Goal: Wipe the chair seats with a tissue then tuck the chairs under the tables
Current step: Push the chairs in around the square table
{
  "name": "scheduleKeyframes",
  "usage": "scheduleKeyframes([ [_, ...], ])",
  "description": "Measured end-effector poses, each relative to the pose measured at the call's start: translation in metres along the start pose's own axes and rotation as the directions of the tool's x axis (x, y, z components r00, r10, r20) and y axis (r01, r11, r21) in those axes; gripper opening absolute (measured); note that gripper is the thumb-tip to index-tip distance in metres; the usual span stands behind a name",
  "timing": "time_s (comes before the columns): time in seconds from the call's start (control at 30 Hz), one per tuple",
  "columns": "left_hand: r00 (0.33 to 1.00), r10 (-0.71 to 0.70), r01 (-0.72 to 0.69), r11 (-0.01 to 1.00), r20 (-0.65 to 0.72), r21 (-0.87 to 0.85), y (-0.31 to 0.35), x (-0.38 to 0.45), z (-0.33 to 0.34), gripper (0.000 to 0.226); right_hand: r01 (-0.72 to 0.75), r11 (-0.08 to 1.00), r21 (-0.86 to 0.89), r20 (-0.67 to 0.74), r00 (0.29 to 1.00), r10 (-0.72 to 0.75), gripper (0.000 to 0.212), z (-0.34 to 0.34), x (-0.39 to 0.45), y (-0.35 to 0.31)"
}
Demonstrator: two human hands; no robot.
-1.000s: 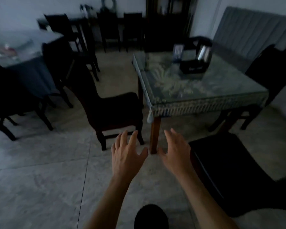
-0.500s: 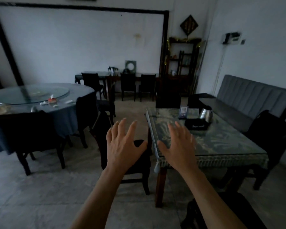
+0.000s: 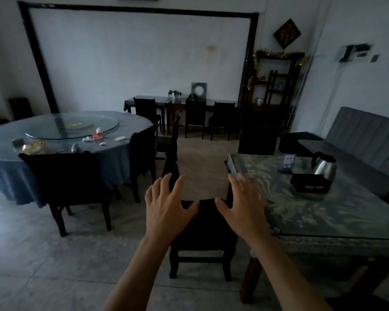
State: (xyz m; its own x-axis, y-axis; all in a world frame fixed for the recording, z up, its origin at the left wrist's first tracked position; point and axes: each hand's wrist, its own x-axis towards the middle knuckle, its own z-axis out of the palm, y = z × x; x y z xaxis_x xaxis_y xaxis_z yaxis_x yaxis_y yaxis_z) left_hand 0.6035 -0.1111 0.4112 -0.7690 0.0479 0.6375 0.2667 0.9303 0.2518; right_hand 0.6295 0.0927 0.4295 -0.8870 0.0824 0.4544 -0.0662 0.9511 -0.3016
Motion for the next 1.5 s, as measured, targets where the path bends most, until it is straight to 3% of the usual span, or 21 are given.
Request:
scheduleKeyframes([
  [0.33, 1.0, -0.004, 0.004, 1.0, -0.013, 0.006, -0.18, 0.086, 0.011, 0.077, 0.004, 0.998, 0.063, 0.059, 0.998, -0.008, 0.076, 0.115, 0.098, -0.148],
  [0.57, 0.998, -0.054, 0.054, 0.998, -0.01, 0.015, -0.259, 0.147, 0.03, 0.079, 0.037, 0.995, 0.097, 0.098, 0.994, -0.047, 0.077, 0.179, 0.168, -0.202],
  [1.13, 0.994, -0.094, 0.09, 0.993, 0.061, 0.079, -0.406, 0.368, 0.181, 0.08, 0.039, 0.985, 0.166, 0.137, 0.989, -0.062, 0.078, 0.353, 0.427, -0.251],
  [1.5, 0.988, -0.066, 0.067, 0.998, 0.14, 0.0, -0.484, 0.478, 0.277, 0.08, -0.011, 0.992, 0.125, 0.147, 0.989, -0.008, 0.075, 0.446, 0.546, -0.267],
])
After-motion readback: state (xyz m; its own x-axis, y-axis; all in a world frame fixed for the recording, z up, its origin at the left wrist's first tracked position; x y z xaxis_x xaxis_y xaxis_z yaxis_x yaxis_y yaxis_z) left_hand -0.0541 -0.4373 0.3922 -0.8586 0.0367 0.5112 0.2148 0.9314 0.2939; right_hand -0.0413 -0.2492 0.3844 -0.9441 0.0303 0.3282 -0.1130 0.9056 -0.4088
